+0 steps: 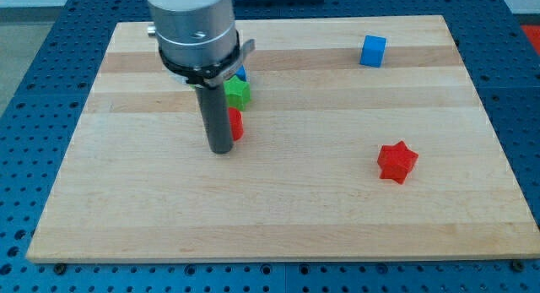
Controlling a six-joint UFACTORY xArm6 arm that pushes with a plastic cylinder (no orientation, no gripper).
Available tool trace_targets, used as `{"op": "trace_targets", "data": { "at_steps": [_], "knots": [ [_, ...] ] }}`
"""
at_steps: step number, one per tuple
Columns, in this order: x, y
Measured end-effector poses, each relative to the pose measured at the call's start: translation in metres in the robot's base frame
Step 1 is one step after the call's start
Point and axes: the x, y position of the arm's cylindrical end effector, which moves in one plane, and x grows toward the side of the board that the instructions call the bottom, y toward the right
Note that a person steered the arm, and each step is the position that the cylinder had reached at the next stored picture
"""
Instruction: Move the red circle to the bottom of the yellow heart
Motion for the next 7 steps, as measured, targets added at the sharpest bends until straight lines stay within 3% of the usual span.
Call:
{"op": "trace_targets", "data": {
  "at_steps": [2, 3, 4, 5, 6, 7],
  "knots": [
    [-0.027, -0.034],
    [-0.020, -0.049],
    [0.072, -0.049],
    [0.149, -0.012],
    [0.098, 0.061],
    [0.067, 0.070]
  ]
}}
